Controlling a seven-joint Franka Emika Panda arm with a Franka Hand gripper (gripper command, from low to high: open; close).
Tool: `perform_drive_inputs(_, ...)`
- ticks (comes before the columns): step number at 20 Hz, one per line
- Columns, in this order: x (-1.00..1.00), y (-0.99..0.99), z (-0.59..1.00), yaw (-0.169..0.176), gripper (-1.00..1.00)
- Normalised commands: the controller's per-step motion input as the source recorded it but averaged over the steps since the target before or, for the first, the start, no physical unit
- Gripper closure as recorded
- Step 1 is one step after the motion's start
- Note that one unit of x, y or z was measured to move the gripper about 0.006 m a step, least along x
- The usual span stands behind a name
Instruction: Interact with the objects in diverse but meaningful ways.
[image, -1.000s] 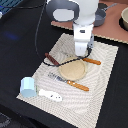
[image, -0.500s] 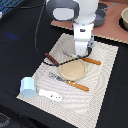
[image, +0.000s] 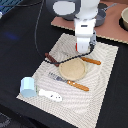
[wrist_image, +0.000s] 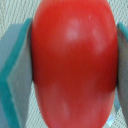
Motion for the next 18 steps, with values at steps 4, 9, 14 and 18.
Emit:
perform_drive_inputs(4,-0.09,0.00,0.31,0.001,1.00)
perform_drive_inputs(9,-0.40,-0.11,0.79,-0.004,1.00)
perform_drive_inputs(14,0.11,-0.47,0.77,-0.020,1.00)
perform_drive_inputs(18,0.44,-0.71,0.50,-0.035,1.00)
